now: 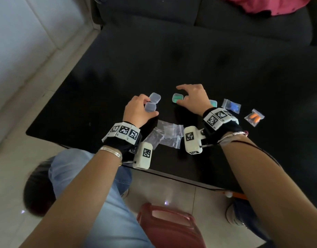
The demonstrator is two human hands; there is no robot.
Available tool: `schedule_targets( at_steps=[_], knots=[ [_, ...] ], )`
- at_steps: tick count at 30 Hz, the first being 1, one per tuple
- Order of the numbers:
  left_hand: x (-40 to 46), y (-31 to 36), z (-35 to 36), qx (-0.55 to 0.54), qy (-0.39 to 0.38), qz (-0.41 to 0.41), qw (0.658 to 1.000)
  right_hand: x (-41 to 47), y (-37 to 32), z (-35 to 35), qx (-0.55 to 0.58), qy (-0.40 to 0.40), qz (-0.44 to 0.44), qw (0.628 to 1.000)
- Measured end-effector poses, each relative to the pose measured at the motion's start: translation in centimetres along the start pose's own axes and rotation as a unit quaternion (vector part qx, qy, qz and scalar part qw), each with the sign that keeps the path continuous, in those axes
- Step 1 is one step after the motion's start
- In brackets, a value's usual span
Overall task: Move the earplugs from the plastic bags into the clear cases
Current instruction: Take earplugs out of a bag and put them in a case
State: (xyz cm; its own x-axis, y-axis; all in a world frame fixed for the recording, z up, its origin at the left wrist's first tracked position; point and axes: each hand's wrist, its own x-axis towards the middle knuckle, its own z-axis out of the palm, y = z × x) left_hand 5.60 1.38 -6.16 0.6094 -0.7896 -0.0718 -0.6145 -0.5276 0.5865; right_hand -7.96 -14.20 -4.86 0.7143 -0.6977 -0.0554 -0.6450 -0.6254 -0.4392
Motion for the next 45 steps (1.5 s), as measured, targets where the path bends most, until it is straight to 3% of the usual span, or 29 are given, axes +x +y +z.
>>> schedule_targets(
  at_steps=[4, 9, 12, 18, 22, 27, 32, 38, 42, 45],
  knots=[
    [-0.5, 0.1, -0.8, -0.016, 0.018, 0.023, 0.999, -2.5, -1.2, -0.9, 0.051, 0.059, -0.059, 0.995],
    [-4.2, 2.8, -1.9, -0.085, 0.026, 0.197, 0.976, -8.1, -4.0, -1.7, 0.258, 0.0, -0.029, 0.966],
    [-6.4, 4.6, -0.7, -0.138, 0.004, 0.261, 0.955, -11.4, -3.4, -1.9, 0.347, 0.013, -0.002, 0.938],
    [-10.1, 7.4, 4.2, -0.236, 0.031, 0.238, 0.942, -17.3, 0.0, -2.5, 0.534, 0.043, 0.121, 0.836],
    [-11.6, 8.7, 6.6, -0.264, -0.02, 0.229, 0.937, -20.0, 2.0, -2.4, 0.527, 0.05, 0.164, 0.833],
    [-12.7, 9.3, 7.5, -0.279, -0.089, 0.249, 0.923, -21.9, 3.2, -2.3, 0.611, 0.028, 0.174, 0.772],
    [-13.4, 9.7, 7.5, -0.302, -0.113, 0.176, 0.93, -22.4, 3.4, -2.2, 0.568, 0.04, 0.161, 0.806],
    [-13.1, 9.1, 7.4, -0.208, -0.113, 0.223, 0.946, -22.6, 3.7, -2.5, 0.569, 0.002, 0.137, 0.811],
    [-13.3, 9.1, 7.6, -0.214, -0.128, 0.225, 0.942, -22.2, 3.6, -2.2, 0.468, 0.034, 0.129, 0.873],
    [-13.4, 9.4, 7.7, -0.245, -0.153, 0.177, 0.941, -21.9, 3.4, -1.7, 0.38, 0.067, 0.107, 0.916]
  ],
)
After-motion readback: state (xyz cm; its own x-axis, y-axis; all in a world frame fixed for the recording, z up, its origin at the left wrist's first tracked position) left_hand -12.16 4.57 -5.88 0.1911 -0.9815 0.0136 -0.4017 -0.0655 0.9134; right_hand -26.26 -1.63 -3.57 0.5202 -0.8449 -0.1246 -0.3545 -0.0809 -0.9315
